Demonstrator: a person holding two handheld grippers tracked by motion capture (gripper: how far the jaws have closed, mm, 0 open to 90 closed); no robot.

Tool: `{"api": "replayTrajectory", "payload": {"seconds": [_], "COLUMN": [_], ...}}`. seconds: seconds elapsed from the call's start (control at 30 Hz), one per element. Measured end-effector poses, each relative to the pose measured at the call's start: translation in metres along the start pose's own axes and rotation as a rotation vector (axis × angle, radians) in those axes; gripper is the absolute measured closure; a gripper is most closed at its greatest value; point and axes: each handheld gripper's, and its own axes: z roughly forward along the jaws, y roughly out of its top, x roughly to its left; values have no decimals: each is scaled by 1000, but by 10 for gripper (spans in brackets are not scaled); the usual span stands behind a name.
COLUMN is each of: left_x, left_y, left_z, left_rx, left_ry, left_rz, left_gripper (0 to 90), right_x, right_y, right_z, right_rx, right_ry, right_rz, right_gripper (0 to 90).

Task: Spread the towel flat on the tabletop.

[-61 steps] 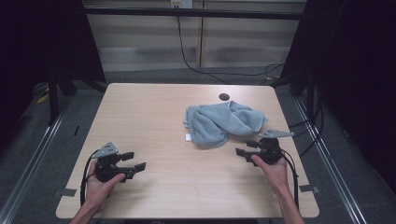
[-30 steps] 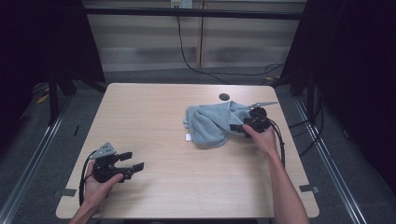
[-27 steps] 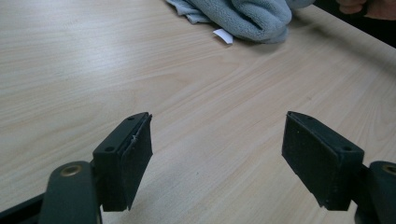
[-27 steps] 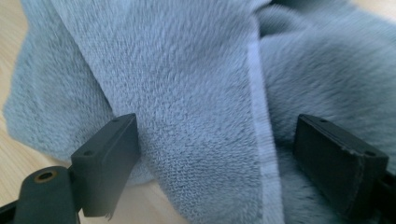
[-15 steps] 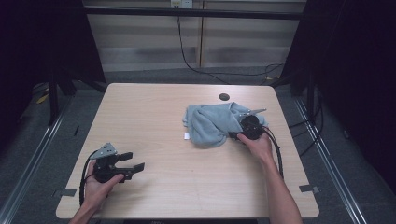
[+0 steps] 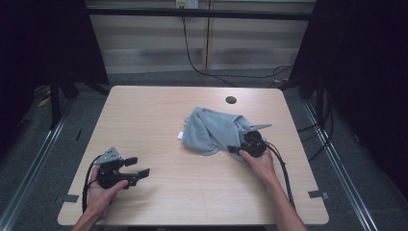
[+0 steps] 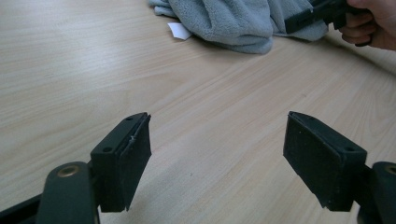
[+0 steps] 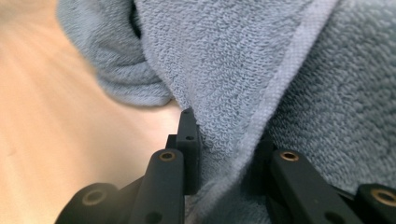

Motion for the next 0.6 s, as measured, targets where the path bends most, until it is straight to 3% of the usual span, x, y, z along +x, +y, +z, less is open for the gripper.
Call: {"api": "replayTrajectory", "payload": {"seconds": [0.17,0.4,0.53,0.6], "left_x": [-1,-1,-5,-7], "left_y": [0,1,2,2], "left_z": [0,2,4,6], "left_rx": [1,2,8,10], "left_ry": [1,-1,-10,-14], "left_rz": [-1,-9,3,7], "left_gripper": [236,241,244,244], "right_x": [19,36,56,60], "right_y": [-3,-8,-13,-14], "right_z": [2,4,6,6], "right_rx": [16,20,36,37], "right_ry": [38,92,133,138], "right_rz": [-35,-63,-92,-99], "right_gripper": [744,744,743,743]}}
